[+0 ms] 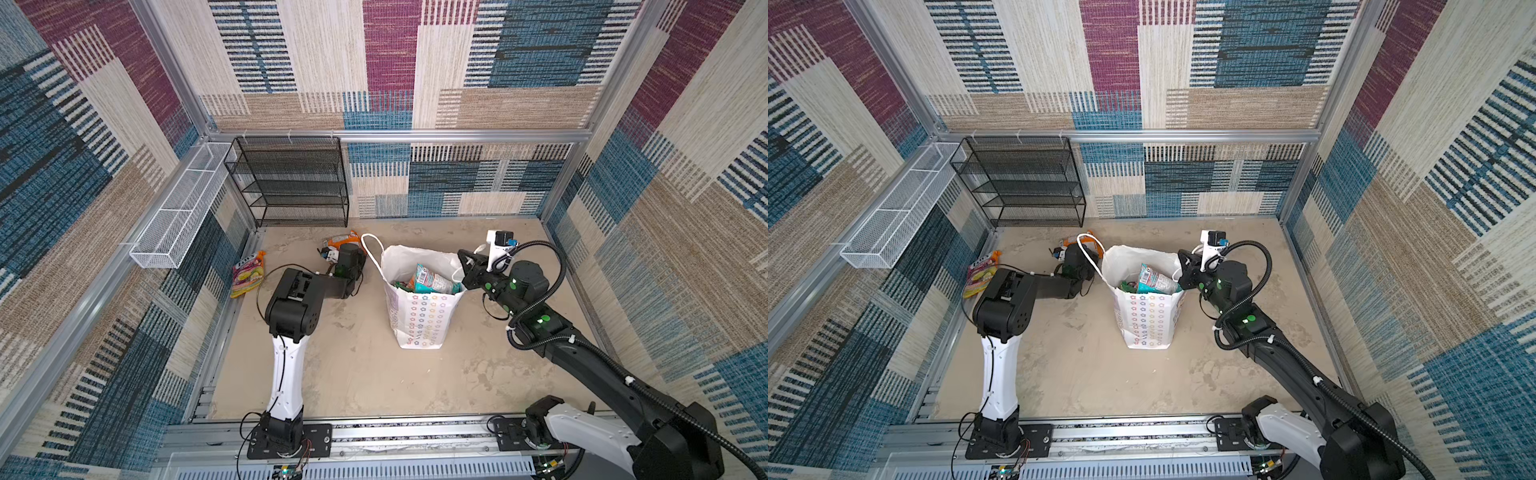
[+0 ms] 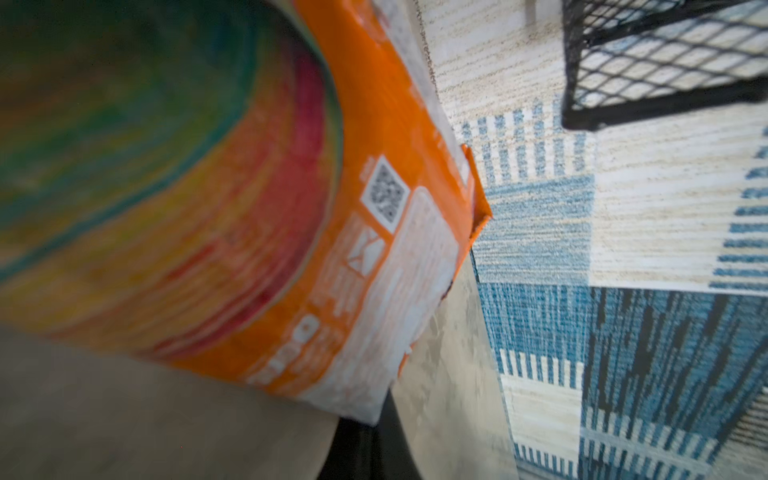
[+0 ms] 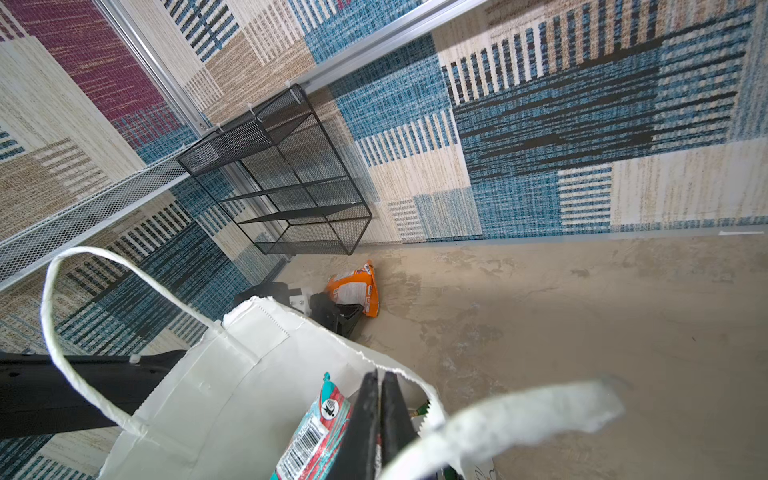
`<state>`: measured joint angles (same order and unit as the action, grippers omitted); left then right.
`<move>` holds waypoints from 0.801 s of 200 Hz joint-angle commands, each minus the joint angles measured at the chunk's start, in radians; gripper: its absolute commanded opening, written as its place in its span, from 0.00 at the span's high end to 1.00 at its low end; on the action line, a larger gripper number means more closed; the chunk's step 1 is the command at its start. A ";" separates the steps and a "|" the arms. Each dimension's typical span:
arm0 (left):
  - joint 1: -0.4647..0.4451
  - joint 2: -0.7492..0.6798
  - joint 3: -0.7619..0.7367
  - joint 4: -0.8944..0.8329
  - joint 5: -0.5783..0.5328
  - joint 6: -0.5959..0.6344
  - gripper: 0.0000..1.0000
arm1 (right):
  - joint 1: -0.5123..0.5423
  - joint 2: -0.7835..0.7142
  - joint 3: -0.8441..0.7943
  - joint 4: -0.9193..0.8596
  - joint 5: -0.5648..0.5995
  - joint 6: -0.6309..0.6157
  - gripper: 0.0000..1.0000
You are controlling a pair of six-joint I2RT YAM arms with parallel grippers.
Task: Place the snacks into the paper bag
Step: 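Grasp the orange packet's edge with the left gripper, then lift the orange packet with the left gripper and carry it toward the bag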
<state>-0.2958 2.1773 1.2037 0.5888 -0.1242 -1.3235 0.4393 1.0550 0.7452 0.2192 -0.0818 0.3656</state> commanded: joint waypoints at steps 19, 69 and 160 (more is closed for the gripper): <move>0.000 -0.232 -0.178 0.059 0.091 0.115 1.00 | 0.001 0.002 0.004 0.026 -0.027 0.004 0.92; 0.001 -0.565 -0.335 -0.180 0.171 0.281 1.00 | 0.003 -0.013 -0.005 0.050 -0.070 -0.001 0.93; 0.000 -1.059 -0.216 -0.855 0.228 0.646 1.00 | 0.003 -0.018 -0.016 0.075 -0.106 0.000 0.93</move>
<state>-0.2955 1.1801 0.9375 -0.0635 0.0666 -0.8394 0.4397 1.0428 0.7326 0.2565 -0.1730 0.3653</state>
